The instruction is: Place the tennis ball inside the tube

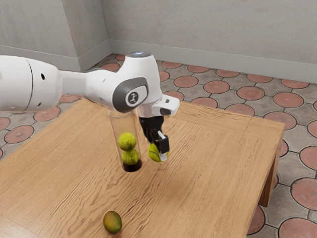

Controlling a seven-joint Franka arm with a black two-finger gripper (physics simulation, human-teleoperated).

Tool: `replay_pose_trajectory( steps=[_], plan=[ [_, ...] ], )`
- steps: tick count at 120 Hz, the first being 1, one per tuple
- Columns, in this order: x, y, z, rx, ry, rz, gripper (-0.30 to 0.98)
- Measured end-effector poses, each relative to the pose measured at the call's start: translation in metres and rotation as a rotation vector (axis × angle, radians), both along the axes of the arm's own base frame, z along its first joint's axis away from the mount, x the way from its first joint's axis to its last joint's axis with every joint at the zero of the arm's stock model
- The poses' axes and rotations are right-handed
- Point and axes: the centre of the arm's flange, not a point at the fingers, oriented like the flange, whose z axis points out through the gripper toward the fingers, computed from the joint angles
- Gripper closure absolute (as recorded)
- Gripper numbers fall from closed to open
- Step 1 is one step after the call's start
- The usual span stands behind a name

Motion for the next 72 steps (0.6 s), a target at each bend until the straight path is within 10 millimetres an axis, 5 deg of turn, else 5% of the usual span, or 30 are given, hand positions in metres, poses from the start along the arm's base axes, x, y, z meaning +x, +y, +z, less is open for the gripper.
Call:
replay_pose_trajectory(
  steps=[17, 46, 72],
  plan=[
    [0.021, 0.017, 0.074, 0.028, -0.069, 0.012, 0.41],
    [0.025, 0.053, 0.159, 0.087, -0.132, 0.049, 0.41],
    [0.033, 0.106, 0.168, 0.159, -0.101, 0.120, 0.40]
  ],
)
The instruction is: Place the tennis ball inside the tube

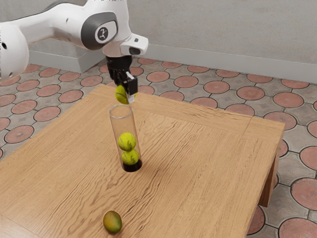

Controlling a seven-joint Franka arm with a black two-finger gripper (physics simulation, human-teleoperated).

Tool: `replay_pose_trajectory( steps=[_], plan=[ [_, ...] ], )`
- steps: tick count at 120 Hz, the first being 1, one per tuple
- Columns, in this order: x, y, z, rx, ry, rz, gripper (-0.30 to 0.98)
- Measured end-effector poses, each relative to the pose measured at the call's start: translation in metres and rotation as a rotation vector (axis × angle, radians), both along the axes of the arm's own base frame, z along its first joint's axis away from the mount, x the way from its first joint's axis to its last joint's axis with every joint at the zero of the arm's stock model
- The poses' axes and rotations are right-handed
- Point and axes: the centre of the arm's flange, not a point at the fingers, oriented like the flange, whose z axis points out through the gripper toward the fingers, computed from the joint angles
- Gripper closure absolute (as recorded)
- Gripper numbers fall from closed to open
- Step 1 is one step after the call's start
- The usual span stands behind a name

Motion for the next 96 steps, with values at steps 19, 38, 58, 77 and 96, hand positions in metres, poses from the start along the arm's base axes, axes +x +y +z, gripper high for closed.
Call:
replay_pose_trajectory(
  steps=[19, 38, 58, 77, 96],
  plan=[
    [0.007, 0.019, -0.009, 0.019, 0.029, 0.029, 0.40],
    [0.008, 0.032, -0.014, 0.023, 0.049, 0.047, 0.40],
    [0.008, 0.030, -0.016, 0.020, 0.062, 0.040, 0.27],
    [0.007, 0.032, -0.017, 0.021, 0.070, 0.037, 0.13],
    [-0.003, 0.013, 0.004, -0.001, 0.047, -0.010, 0.06]
  ],
)
